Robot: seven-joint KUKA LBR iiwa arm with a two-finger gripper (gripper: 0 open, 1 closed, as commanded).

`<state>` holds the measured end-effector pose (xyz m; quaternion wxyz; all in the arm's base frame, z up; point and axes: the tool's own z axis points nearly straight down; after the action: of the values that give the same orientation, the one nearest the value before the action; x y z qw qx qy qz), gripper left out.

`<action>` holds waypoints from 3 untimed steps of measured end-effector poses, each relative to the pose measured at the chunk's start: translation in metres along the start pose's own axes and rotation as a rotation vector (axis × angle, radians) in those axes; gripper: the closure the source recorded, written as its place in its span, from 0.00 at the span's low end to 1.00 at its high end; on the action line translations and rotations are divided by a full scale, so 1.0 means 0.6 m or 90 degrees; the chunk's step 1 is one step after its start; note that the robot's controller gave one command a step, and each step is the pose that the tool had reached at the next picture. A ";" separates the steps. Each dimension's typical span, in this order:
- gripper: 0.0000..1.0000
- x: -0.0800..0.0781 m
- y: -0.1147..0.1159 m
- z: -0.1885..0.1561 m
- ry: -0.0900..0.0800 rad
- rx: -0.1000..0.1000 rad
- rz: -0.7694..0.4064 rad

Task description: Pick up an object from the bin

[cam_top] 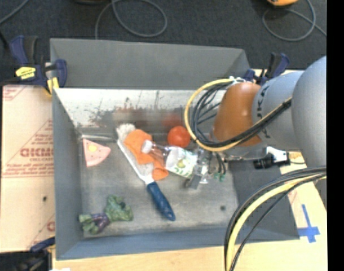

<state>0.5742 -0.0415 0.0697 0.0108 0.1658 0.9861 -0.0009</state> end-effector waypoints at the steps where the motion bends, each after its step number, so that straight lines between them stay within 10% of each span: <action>1: 1.00 0.004 0.000 -0.029 0.005 0.001 -0.002; 3: 1.00 0.000 0.001 -0.074 0.002 0.000 -0.003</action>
Offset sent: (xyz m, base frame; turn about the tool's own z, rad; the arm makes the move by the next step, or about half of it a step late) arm -0.0002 0.0000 0.0210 0.0000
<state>0.5733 -0.0407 0.1141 0.0095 0.1633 0.9865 -0.0006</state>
